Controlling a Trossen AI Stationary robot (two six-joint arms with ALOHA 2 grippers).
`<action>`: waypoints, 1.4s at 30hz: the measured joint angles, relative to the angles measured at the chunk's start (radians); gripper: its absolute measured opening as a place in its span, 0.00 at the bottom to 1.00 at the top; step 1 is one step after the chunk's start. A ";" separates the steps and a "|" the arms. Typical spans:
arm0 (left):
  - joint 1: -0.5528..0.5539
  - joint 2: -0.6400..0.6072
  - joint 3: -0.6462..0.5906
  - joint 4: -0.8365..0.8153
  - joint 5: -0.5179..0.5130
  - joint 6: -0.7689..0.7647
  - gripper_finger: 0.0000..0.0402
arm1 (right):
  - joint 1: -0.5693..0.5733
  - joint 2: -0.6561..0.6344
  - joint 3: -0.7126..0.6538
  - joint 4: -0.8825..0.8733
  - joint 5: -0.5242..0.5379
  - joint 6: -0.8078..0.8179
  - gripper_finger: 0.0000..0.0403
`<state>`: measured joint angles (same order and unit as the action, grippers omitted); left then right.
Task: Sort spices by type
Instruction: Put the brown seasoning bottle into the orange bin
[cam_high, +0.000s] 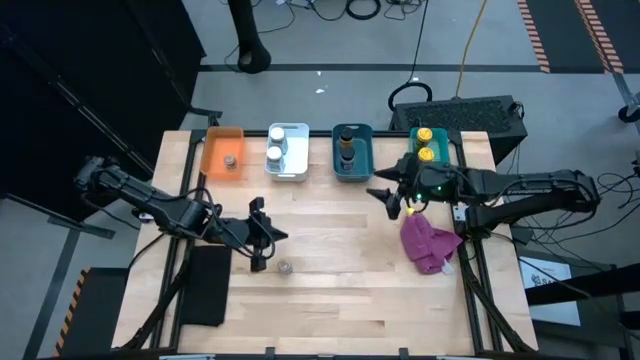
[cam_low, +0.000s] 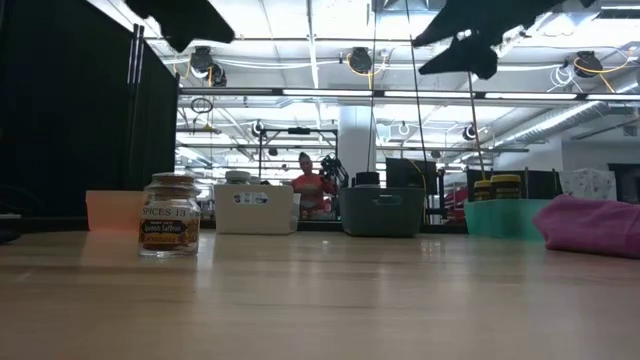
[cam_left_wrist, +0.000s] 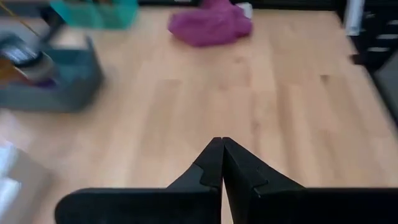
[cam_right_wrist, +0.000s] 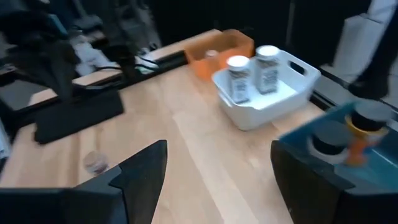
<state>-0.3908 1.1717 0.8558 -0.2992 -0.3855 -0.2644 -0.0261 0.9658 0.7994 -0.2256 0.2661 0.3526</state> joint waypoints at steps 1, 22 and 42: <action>-0.010 0.000 0.000 -0.010 0.016 -0.039 0.03 | 0.013 0.001 0.000 0.012 0.000 -0.006 0.66; -0.221 0.297 -0.001 -0.028 -0.010 -0.280 0.12 | 0.127 0.001 0.000 0.096 0.025 -0.182 0.66; -0.196 0.405 0.000 -0.019 -0.118 -0.305 0.73 | 0.125 0.001 0.000 0.109 0.021 -0.185 0.66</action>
<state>-0.5871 1.5771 0.8562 -0.3181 -0.5035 -0.5694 0.0990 0.9668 0.7998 -0.1161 0.2874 0.1677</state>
